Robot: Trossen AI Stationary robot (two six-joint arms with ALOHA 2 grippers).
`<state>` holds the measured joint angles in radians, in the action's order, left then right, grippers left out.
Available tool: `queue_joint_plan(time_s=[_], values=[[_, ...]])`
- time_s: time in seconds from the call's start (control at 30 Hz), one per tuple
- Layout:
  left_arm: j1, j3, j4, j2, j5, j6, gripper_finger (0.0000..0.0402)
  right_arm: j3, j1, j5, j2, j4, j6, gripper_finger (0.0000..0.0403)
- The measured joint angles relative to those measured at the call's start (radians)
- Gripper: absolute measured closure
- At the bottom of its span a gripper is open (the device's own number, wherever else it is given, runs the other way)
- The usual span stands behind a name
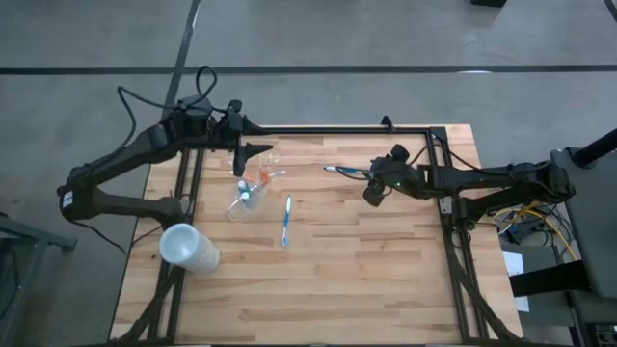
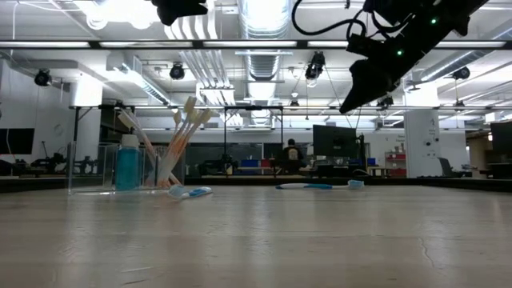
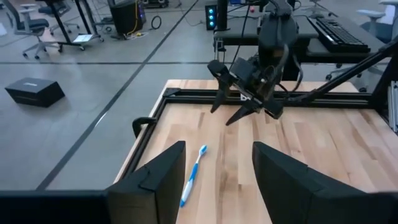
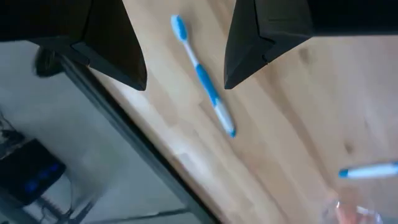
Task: Pick & Place toothbrushing station
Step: Put the top blue toothbrush into the transparent organizer
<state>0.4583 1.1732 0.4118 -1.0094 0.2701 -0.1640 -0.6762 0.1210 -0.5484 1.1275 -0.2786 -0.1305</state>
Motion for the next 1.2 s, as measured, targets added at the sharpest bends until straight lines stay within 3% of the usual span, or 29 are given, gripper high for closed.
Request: queue_joint_plan(time_s=[0.17,0.4,0.6,0.83,1.0,1.2], values=[[0.0,0.0,0.001,-0.003,-0.001,0.005,0.0211,0.002,0.014,0.03,-0.002,0.15,0.092,0.0193],[0.0,0.0,0.001,-0.004,-0.002,0.006,0.0211,0.053,0.045,0.213,-0.002,0.392,0.168,0.0193],[0.0,-0.001,0.001,-0.004,-0.002,0.007,0.0211,0.132,0.15,0.212,-0.076,0.379,0.05,0.0193],[-0.001,-0.001,0.001,-0.004,-0.002,0.007,0.0211,0.277,0.267,0.213,-0.182,0.435,0.023,0.0193],[-0.001,-0.001,0.001,-0.004,-0.002,0.007,0.0211,0.365,0.293,0.216,-0.207,0.594,0.059,0.0193],[-0.001,-0.001,0.001,-0.004,-0.002,0.007,0.0211,0.437,0.292,0.235,-0.203,0.654,0.032,0.0193]])
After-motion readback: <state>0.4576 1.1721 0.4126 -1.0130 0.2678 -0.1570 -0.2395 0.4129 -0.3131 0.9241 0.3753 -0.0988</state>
